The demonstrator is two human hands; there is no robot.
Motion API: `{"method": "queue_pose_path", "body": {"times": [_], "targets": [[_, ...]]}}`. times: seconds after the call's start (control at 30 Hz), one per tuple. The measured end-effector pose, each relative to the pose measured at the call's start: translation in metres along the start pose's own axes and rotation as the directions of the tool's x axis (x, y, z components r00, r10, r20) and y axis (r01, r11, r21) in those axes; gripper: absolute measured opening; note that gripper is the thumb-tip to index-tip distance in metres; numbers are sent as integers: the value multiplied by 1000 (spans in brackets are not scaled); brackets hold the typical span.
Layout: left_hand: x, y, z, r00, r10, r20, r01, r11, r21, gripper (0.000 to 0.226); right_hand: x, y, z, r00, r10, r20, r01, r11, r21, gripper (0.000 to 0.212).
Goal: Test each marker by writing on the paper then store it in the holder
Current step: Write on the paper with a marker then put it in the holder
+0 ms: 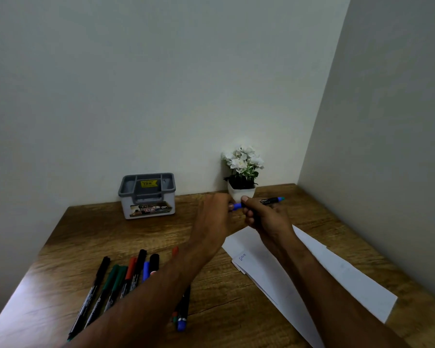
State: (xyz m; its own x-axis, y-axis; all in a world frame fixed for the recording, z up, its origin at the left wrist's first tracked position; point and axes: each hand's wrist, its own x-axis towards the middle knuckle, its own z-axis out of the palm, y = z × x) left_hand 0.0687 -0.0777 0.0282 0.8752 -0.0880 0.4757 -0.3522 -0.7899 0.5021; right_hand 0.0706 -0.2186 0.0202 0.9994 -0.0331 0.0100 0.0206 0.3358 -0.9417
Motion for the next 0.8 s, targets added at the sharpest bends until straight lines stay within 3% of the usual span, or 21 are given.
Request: {"method": "queue_pose_path", "body": {"times": [0.1, 0.2, 0.3, 0.37, 0.43, 0.47, 0.63, 0.8], "targets": [[2, -15, -19, 999, 26, -28, -26, 1000, 13, 18, -2, -3, 7, 992, 82, 97, -80, 996, -25, 20], [7, -35, -37, 997, 26, -72, -28, 999, -20, 18, 2, -13, 9, 983, 76, 167, -65, 995, -71, 25], [11, -45, -57, 993, -48, -110, 21, 972, -235, 18, 7, -17, 9, 981, -16, 194, 84, 933, -349, 16], [12, -45, -68, 971, -204, -128, 118, 868, -483, 27, 9, -15, 21, 966, -71, 248, 200, 813, -547, 19], [11, -44, -72, 942, -328, -76, 185, 693, -697, 31, 12, -9, 39, 940, -127, 315, 305, 727, -616, 23], [10, -45, -72, 935, -347, -72, 188, 658, -730, 29, 15, -6, 48, 924, -174, 339, 360, 690, -628, 24], [7, -55, -69, 914, -300, -272, 118, 840, -530, 20, 29, 5, 89, 815, -387, 432, 575, 450, -683, 18], [19, -62, -96, 869, -142, -474, -7, 955, -298, 21, 37, 7, 117, 738, -409, 536, 647, 205, -735, 28]]}}
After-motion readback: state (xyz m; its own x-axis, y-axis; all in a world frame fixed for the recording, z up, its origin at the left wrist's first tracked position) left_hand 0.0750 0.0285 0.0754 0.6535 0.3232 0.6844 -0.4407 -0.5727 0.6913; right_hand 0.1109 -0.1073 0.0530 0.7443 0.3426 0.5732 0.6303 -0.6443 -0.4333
